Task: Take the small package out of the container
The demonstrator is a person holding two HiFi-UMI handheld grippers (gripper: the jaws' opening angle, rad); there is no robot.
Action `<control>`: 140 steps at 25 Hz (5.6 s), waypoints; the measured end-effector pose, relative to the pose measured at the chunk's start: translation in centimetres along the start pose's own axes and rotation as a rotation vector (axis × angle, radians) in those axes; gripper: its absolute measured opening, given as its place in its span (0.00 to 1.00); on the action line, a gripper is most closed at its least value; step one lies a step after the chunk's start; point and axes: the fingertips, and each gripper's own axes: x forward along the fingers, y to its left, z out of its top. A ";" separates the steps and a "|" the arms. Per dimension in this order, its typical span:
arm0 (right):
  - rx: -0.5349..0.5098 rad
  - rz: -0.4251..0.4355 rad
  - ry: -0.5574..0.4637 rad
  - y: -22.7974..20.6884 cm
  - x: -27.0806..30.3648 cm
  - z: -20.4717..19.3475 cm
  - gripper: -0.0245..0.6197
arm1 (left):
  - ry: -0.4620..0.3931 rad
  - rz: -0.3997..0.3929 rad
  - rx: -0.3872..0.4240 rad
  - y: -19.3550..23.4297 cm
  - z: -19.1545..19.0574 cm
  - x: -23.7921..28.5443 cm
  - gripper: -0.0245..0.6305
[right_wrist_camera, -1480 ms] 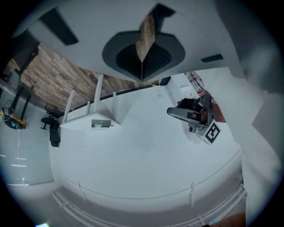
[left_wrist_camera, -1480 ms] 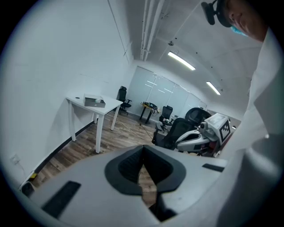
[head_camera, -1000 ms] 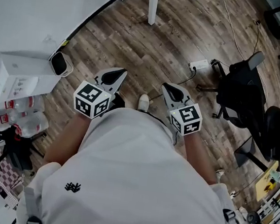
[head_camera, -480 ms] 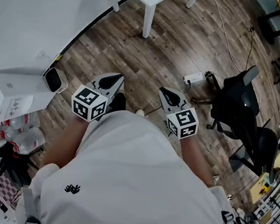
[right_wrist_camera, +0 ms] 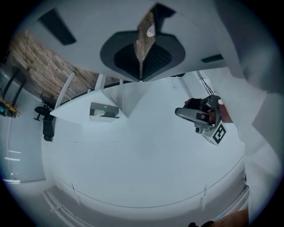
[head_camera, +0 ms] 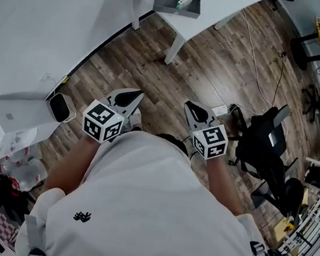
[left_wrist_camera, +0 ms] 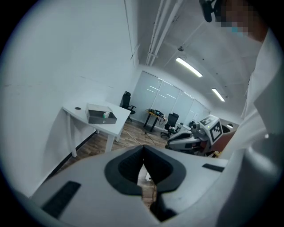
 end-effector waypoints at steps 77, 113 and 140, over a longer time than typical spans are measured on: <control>-1.444 0.642 0.509 -31.6 39.5 14.0 0.21 | -0.202 0.826 -0.345 17.1 10.7 5.3 0.05; -0.869 0.214 0.362 -24.0 25.6 19.7 0.19 | -0.212 0.568 -0.205 14.0 5.9 -3.6 0.05; -0.449 0.112 0.343 -8.0 10.0 5.3 0.19 | -0.164 0.370 -0.155 9.8 -0.7 -7.5 0.05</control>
